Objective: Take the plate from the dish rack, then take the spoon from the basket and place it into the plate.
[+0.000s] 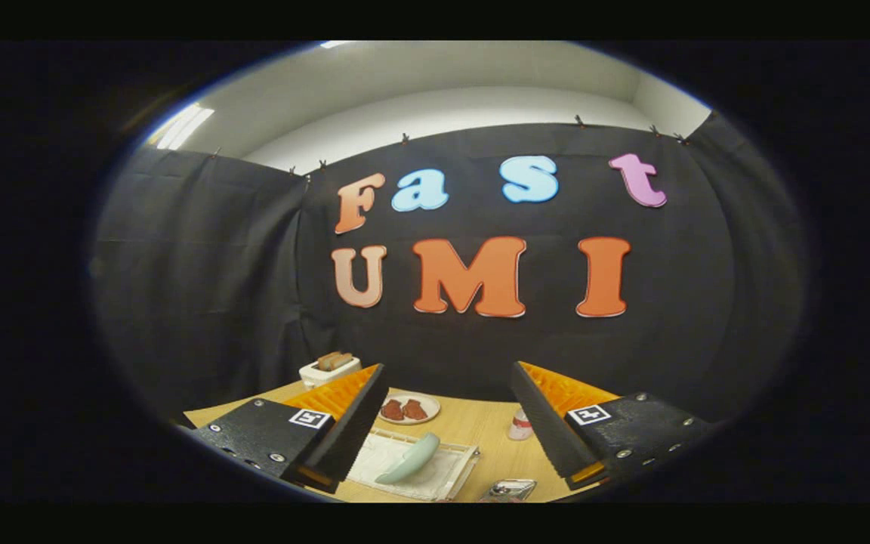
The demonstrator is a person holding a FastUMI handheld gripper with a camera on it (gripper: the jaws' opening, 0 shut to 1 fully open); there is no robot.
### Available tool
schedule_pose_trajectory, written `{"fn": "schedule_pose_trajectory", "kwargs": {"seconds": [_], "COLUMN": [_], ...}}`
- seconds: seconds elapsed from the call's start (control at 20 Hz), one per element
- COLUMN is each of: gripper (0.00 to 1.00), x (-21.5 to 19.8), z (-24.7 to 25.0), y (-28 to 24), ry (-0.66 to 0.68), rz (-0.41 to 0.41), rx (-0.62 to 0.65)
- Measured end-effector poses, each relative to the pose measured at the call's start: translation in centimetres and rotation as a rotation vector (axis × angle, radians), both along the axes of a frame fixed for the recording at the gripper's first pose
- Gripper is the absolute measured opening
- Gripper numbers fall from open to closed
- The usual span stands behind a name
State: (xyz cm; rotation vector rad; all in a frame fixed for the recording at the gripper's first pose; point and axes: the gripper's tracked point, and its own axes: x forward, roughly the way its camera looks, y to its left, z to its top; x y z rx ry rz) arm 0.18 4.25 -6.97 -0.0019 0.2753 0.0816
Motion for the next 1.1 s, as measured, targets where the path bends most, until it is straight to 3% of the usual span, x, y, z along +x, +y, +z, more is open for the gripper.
{"fn": "schedule_pose_trajectory", "kwargs": {"seconds": [0.6, 1.1], "gripper": [0.98, 0.87], "x": [1.2, 1.4], "z": [-16.9, -24.9], "y": [3.3, 4.4], "ry": [0.706, 1.022], "rz": [0.060, 0.060], "rx": [0.063, -0.050]}}
